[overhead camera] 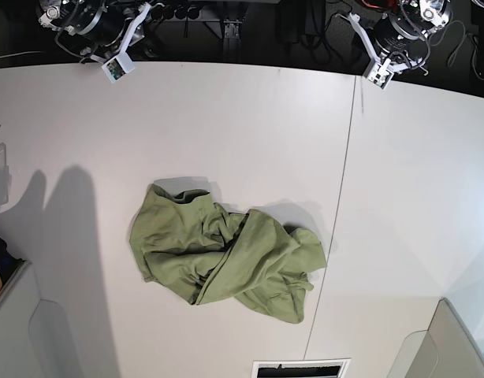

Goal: Layout the t-shirt on the table in an organized manner, then fold the t-shirt properly
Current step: 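Lower both grippers from rest toward the crumpled green t-shirt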

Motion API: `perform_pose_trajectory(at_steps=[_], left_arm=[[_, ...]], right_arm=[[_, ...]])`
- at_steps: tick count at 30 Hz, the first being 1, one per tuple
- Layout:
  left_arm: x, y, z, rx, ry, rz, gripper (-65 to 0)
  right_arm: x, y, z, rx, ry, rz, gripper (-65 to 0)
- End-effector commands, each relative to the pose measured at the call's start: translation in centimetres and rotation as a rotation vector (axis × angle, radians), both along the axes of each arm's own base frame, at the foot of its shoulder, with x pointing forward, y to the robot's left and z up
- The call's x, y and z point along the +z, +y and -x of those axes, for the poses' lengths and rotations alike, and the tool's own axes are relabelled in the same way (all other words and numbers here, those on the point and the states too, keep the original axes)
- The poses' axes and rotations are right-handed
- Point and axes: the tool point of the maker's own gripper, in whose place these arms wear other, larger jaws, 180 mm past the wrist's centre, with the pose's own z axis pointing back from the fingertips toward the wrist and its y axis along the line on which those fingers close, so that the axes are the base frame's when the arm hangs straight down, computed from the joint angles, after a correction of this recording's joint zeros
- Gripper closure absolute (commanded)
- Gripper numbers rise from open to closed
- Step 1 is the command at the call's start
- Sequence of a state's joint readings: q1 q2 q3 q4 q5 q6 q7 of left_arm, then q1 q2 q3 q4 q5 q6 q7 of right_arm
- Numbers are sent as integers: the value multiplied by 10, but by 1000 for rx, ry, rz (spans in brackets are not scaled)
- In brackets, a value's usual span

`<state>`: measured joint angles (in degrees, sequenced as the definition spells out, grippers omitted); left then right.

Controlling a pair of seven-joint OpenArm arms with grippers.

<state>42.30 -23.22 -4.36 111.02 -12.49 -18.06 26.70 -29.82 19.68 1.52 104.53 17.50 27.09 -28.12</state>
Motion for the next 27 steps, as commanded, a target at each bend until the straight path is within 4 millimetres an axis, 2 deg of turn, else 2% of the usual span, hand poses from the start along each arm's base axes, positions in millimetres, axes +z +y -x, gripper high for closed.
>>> perform_pose_trajectory(at_steps=[1,3,6,9,12,16,21,23,27], left_arm=[[30,0,-29,-5,-136,18,-203],[51,2,-50,-16,-205,30,-203],[76,4,-82,-40,-294,50,-203],[101,8,-114,-58,-379,49,-203],[121,12,-136,-70,-432,46,-203],[135,14,-149,-80,-471,41,-203],[130,16,-147,-76,-441,30,-203],[125,18,-144,-73,-418,21,-203],[115,21,-137,-70,-357,0,-203]], right_arm=[[50,0,-67,-106,-269,-108,-95],[65,1,-92,-103,-337,-111,-96],[80,2,-119,-102,-393,-98,-96],[85,7,-137,-114,-389,-80,-96],[85,12,-145,-141,-362,-78,-96],[90,16,-147,-173,-352,-96,-95],[99,12,-139,-180,-302,-55,-95],[103,11,-132,-175,-301,-46,-95],[97,15,-101,-165,-257,-40,-95]])
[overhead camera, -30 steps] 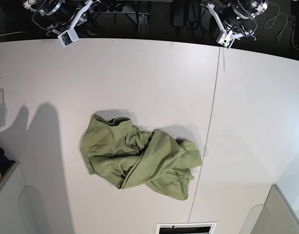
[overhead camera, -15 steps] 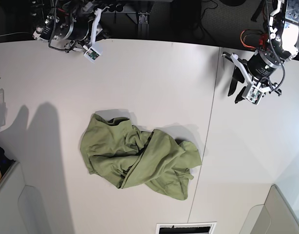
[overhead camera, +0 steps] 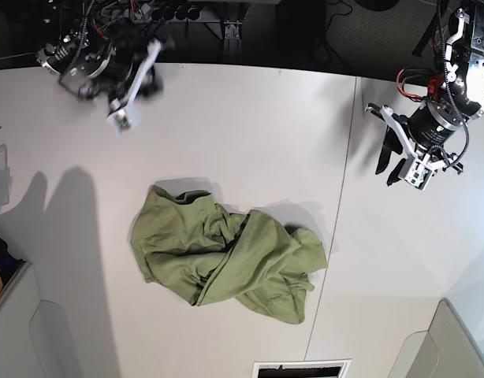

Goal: Layout the t-shirt on the table in an organized manner, then fold the t-shirt properly
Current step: 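Lower both grippers from rest toward the crumpled green t-shirt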

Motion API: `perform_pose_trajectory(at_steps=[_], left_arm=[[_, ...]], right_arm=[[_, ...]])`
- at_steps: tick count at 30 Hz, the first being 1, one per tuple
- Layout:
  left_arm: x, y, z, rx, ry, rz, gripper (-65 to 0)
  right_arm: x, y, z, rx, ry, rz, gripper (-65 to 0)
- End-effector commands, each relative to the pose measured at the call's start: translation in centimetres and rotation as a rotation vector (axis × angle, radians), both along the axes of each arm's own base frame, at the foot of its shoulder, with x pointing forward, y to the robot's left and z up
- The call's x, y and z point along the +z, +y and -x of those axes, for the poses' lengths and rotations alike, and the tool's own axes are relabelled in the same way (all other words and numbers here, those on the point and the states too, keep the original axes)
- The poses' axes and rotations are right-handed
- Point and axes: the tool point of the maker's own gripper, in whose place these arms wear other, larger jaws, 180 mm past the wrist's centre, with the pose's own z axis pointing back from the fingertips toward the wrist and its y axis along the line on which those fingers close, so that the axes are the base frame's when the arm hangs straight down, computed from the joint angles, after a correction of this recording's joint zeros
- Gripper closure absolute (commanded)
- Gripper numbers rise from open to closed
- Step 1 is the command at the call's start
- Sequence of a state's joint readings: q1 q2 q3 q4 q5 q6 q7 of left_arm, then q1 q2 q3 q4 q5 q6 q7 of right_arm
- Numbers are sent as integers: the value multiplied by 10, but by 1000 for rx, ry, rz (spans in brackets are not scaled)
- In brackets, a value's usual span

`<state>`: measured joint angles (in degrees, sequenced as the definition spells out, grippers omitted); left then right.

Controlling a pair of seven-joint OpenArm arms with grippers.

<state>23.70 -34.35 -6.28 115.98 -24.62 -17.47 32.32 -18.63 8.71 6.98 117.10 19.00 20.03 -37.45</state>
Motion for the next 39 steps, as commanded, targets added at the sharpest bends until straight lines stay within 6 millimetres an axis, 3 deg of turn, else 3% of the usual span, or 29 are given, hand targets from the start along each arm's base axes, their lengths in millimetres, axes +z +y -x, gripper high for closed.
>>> perform_pose_trajectory(at_steps=[1,6,10,25,27,33,39], left_arm=[[12,-1,-5,-20,-38,-5,-203],[8,-3,-2,-35,-19,-6,-203],[5,-6,4,-36,2,28,-203],[2,-7,8,-43,13,28,-203],[2,-7,7,-43,12,28,-203],[4,-9,6,-46,-1,35,-203],[5,-9,6,-47,-7,37,-203]], right_arm=[[2,1,11,55,35,51,-95],[6,4,49,75,77,63,-95],[19,4,62,82,62,75,-95],[37,2,44,64,-37,63,-97],[40,1,39,60,-57,71,-135],[68,-4,4,40,-212,102,-376],[86,-10,-24,22,-297,148,-385]])
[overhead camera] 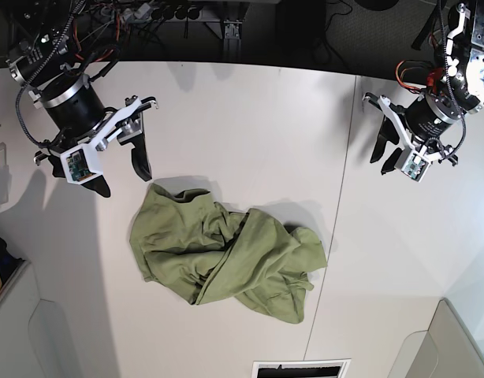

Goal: Layout the t-shirt on the table in an organized manner, then fold the t-shirt properly
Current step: 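Lower both grippers from rest toward the crumpled green t-shirt, then grasp the edge of the green t-shirt with the right gripper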

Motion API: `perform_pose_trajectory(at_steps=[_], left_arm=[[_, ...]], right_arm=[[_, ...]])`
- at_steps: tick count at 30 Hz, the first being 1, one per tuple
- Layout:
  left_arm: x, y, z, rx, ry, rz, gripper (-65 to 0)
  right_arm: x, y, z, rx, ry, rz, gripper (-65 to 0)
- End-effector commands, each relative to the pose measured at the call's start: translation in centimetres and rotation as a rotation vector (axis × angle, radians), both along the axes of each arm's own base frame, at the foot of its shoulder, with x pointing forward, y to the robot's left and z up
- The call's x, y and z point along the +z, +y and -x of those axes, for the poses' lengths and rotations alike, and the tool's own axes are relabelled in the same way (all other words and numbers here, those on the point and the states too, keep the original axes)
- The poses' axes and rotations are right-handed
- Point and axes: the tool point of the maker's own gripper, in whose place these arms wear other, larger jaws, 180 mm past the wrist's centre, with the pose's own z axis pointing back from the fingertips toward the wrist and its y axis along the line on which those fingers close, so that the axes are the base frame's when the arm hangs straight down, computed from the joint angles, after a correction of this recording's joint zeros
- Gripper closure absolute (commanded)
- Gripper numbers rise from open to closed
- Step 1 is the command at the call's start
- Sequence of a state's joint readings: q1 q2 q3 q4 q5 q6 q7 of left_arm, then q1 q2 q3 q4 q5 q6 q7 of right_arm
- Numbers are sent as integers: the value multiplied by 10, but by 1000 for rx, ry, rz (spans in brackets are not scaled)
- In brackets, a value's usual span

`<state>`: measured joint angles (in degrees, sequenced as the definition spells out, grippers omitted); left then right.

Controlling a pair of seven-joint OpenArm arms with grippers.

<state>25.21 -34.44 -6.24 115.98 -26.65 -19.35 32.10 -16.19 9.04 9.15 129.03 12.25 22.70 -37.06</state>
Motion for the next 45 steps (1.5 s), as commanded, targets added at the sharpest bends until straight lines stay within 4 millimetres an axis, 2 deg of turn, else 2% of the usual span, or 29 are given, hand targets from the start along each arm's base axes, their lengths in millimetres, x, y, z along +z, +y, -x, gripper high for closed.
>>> perform_pose_trajectory(at_steps=[1,3,7,9,13,16,23,25,31,37,41,43,45], left_arm=[[11,-1,-5,-13,-41,3,-203],[12,-1,-6,-13,-47,6,-203],[19,-4,-9,-20,-84,28,-203],[20,-6,-10,-19,-88,45,-203],[21,-6,-11,-19,-91,52,-203],[24,-5,-15,-16,-101,51,-203],[12,10,-23,25,-82,45,-203],[7,14,-23,36,-71,43,-203],[-1,20,-22,52,-48,40,-203],[0,19,-22,53,-55,46,-203],[0,19,-22,53,-55,45,-203],[0,19,-22,53,-55,45,-203],[0,19,-22,53,-55,45,-203]], right_arm=[[5,-1,-4,-1,-27,-7,-383],[-4,-4,-10,-14,-13,-18,-330],[-29,-12,-29,-37,37,-34,-109],[-38,-15,-39,-47,56,-40,-68],[-44,-19,-60,-60,59,-63,-72],[-46,-18,-77,-70,58,-88,-106],[-54,-4,-115,-82,63,-156,-324],[-57,-2,-125,-85,67,-164,-347],[-85,11,-142,-66,145,-179,-347],[-107,51,-137,55,192,-142,-347],[-119,56,-135,60,203,-73,-344],[-122,51,-136,36,207,-44,-294],[-124,42,-138,2,204,-6,-154]])
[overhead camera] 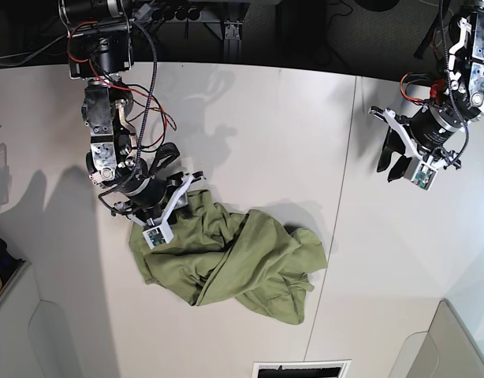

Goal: Layout the t-shirt on the table in an organized manner, then fold the t-shirt properly
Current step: 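Grasp the edge of the green t-shirt with the right gripper, then drag the held shirt edge away from the pile with the right gripper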

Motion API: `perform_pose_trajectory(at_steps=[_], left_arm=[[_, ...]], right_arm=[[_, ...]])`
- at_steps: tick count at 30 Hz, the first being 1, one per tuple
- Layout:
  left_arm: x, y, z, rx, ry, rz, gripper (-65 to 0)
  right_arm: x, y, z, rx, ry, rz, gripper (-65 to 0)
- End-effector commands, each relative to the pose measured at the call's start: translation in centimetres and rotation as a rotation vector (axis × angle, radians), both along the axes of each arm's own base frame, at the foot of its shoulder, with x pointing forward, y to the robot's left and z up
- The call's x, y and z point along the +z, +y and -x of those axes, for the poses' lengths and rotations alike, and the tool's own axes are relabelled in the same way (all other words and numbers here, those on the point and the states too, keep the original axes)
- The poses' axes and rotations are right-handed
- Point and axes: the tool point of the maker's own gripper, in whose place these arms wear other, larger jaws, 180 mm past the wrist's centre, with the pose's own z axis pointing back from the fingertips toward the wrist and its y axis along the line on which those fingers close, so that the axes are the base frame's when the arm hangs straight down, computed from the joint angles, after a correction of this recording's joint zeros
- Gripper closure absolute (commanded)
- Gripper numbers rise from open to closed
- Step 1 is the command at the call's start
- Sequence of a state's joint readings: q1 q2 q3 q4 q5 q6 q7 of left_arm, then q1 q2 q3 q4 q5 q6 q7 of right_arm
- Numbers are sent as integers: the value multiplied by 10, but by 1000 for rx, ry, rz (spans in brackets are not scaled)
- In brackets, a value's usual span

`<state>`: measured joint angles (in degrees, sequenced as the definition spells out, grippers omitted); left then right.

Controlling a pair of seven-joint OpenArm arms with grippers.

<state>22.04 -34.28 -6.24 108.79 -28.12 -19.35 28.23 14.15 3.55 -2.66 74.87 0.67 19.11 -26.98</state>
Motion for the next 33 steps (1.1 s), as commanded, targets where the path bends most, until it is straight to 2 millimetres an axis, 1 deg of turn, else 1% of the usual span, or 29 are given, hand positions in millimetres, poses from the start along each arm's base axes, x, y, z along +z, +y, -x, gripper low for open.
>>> perform_pose_trajectory(at_steps=[1,2,5,7,9,12,14,16,17,18,20,21,22,24,27,30,31,33], left_arm=[[12,0,-6,-9,-44,2,-203],[12,0,-6,-9,-45,2,-203],[12,0,-6,-9,-45,2,-203],[12,0,-6,-9,-45,2,-203],[12,0,-6,-9,-45,2,-203],[12,0,-6,-9,-44,1,-203],[12,0,-6,-9,-44,2,-203],[12,0,-6,-9,-44,2,-203],[12,0,-6,-9,-45,2,-203],[13,0,-6,-9,-46,5,-203],[14,-2,-6,-7,-44,32,-203],[14,-3,-6,-6,-44,42,-203],[14,-4,-6,-6,-43,45,-203],[14,-4,-6,-7,-43,44,-203],[14,-3,-6,-7,-41,43,-203],[14,-3,-6,-7,-42,43,-203],[14,-3,-6,-6,-42,43,-203],[14,-3,-6,-6,-43,43,-203]], right_arm=[[18,-5,-16,-27,-65,10,-70],[16,-10,-16,-42,-63,38,0],[12,-27,-14,-63,-34,107,0],[13,-48,-15,-109,-24,140,0],[19,-75,-19,-186,-42,159,0],[33,-118,-25,-278,-95,164,0],[40,-141,-26,-331,-111,142,0],[43,-151,-25,-348,-114,103,0],[43,-152,-24,-351,-105,84,0],[42,-152,-22,-351,-91,64,-15],[41,-146,-19,-353,-52,5,-178],[41,-142,-17,-351,-33,-27,-237],[44,-135,-16,-337,-29,-59,-264],[53,-115,-15,-280,-37,-119,-268],[75,-81,-10,-197,-90,-210,-268],[95,-51,-3,-155,-128,-271,-268],[98,-42,-1,-147,-135,-288,-268],[98,-31,-1,-142,-137,-301,-268]])
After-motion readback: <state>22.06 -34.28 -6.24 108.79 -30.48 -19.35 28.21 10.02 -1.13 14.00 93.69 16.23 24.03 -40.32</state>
